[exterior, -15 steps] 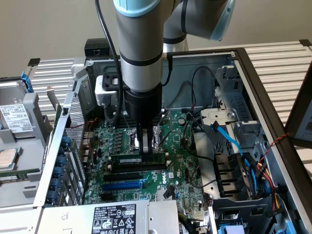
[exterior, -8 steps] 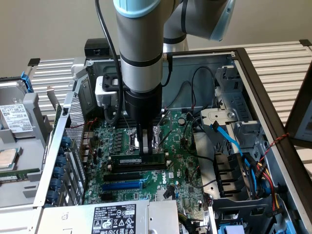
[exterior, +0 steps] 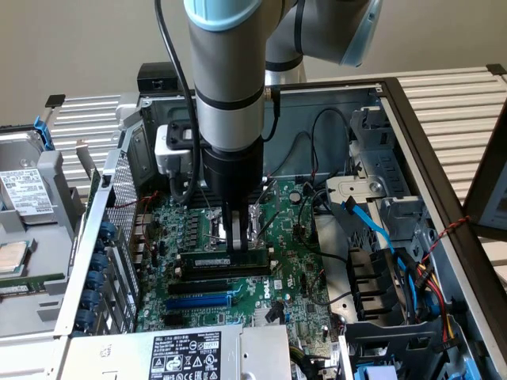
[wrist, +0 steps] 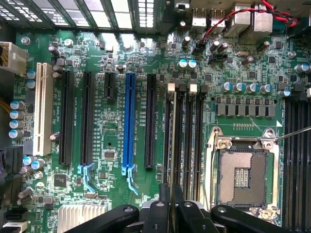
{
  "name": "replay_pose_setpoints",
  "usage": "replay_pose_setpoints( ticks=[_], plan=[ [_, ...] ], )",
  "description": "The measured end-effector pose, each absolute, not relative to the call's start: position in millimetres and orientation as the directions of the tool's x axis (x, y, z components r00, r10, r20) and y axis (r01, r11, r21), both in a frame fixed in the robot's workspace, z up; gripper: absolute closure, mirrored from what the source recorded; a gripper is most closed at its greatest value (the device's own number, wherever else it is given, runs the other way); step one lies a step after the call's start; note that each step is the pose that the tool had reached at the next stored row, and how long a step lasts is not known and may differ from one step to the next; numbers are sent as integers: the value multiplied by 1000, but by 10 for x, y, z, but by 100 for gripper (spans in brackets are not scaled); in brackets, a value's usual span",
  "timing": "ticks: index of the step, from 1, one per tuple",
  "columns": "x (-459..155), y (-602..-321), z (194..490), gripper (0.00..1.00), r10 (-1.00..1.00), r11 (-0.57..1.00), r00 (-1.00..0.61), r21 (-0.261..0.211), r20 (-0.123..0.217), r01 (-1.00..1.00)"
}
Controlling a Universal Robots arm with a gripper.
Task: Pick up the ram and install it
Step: 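Insert the ram into the slot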
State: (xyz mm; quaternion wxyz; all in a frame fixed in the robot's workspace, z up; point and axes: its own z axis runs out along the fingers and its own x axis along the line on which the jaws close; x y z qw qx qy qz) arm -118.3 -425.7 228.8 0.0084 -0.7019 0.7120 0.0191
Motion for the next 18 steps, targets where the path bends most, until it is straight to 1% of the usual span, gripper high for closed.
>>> replay_pose_setpoints(
  ticks=[18],
  plan=[
    [-1197, -4257, 2268, 86, -999, 11, -12, 9, -39, -1000]
  ],
)
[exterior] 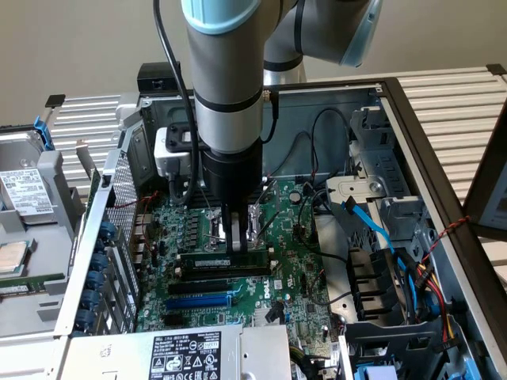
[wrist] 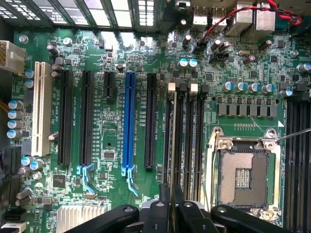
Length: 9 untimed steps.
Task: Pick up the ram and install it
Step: 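Insert the ram into the slot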
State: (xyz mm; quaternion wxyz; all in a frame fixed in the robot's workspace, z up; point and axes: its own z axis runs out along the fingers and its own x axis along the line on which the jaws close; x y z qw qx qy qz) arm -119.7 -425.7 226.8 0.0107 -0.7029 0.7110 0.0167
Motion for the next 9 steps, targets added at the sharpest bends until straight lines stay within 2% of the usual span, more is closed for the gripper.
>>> replay_pose_setpoints(
  ticks=[9],
  plan=[
    [-1199, -4257, 2266, 86, -999, 2, -2, 6, -38, -1000]
  ],
)
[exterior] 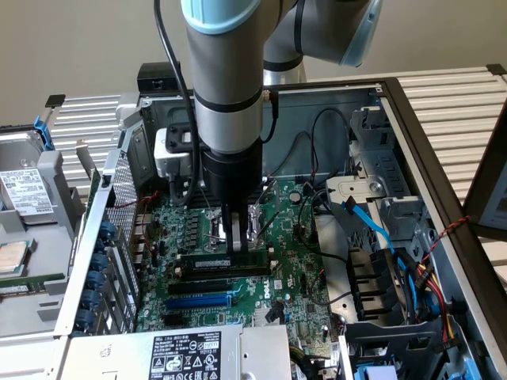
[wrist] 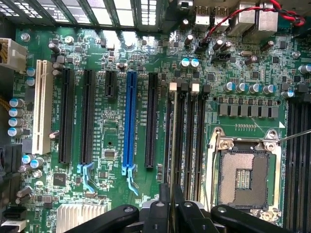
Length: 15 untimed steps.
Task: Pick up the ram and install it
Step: 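Insert the ram into the slot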
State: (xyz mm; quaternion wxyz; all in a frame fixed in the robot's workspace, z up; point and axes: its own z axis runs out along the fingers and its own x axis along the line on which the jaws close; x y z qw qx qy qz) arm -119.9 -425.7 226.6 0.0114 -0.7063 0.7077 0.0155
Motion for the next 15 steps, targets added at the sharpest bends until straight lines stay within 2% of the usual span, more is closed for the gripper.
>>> replay_pose_setpoints(
  ticks=[15],
  plan=[
    [-1204, -4257, 2229, 86, -999, 2, -2, 1, -38, -1000]
  ],
)
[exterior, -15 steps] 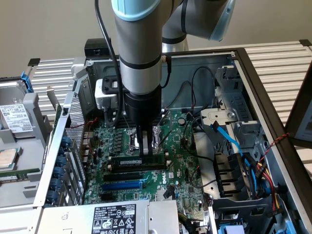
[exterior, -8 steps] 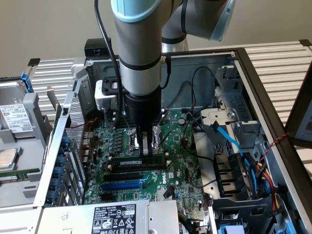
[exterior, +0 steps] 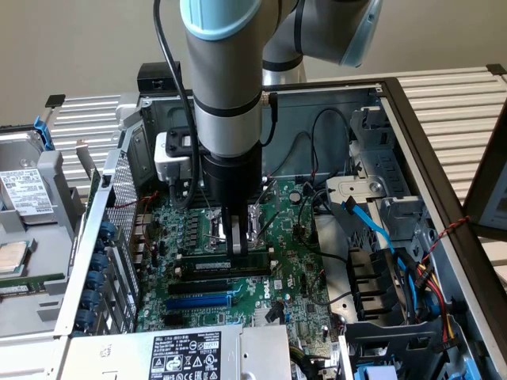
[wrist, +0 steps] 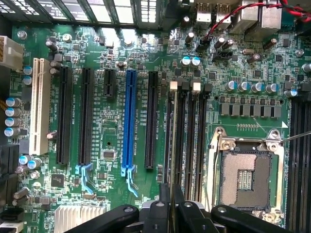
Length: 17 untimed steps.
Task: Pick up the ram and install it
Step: 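Insert the ram into the slot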
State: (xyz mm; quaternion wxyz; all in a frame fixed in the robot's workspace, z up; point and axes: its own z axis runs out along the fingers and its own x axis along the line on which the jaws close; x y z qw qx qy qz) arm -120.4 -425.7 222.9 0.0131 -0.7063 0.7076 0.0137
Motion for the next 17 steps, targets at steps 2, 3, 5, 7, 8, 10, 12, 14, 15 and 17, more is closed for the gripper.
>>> replay_pose_setpoints(
  ticks=[2, 3, 5, 7, 8, 10, 12, 14, 15, 17],
  plan=[
    [-1204, -4257, 2227, 86, -999, 2, -2, 1, -38, -1000],
    [-1204, -4257, 2225, 86, -999, 2, -2, 1, -38, -1000],
    [-1204, -4257, 2221, 86, -999, 2, -2, 1, -38, -1000],
    [-1204, -4257, 2218, 86, -999, 2, -2, 1, -38, -1000],
    [-1204, -4257, 2215, 86, -999, 2, -2, 1, -38, -1000],
    [-1204, -4257, 2210, 86, -999, 2, -2, 1, -38, -1000],
    [-1204, -4257, 2206, 86, -999, 2, -2, 1, -38, -1000],
    [-1204, -4257, 2203, 86, -999, 2, -2, 1, -38, -1000],
    [-1204, -4257, 2202, 86, -999, 2, -2, 1, -38, -1000],
    [-1204, -4257, 2201, 86, -999, 2, -2, 1, -38, -1000]
  ],
)
